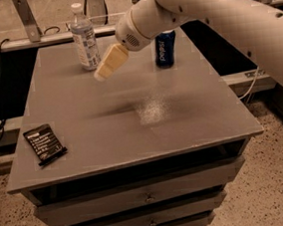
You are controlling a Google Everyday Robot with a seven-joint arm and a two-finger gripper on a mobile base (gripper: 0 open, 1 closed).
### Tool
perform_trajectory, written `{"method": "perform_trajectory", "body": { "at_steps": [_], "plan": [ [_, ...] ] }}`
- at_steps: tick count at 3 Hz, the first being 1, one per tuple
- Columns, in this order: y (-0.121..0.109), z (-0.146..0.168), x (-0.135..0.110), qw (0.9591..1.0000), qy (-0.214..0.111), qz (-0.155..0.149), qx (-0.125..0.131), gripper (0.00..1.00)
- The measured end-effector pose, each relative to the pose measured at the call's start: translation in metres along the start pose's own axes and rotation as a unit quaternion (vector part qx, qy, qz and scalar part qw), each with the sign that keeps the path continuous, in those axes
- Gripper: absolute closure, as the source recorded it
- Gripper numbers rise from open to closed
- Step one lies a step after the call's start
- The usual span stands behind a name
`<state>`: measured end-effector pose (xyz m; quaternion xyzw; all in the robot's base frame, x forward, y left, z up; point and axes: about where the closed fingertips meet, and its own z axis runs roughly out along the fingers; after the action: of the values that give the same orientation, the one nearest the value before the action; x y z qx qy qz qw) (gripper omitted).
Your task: Knock blue plastic bottle over
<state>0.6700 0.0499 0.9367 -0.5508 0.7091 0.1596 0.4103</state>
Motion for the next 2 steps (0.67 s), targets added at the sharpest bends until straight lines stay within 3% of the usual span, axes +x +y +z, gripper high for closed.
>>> {"method": "perform_trajectory", "body": {
  "at_steps": [2],
  "plan": [
    [-0.030,0.053,-0.010,0.9983,-0.036,0.021,0.040,0.00]
  ]
}}
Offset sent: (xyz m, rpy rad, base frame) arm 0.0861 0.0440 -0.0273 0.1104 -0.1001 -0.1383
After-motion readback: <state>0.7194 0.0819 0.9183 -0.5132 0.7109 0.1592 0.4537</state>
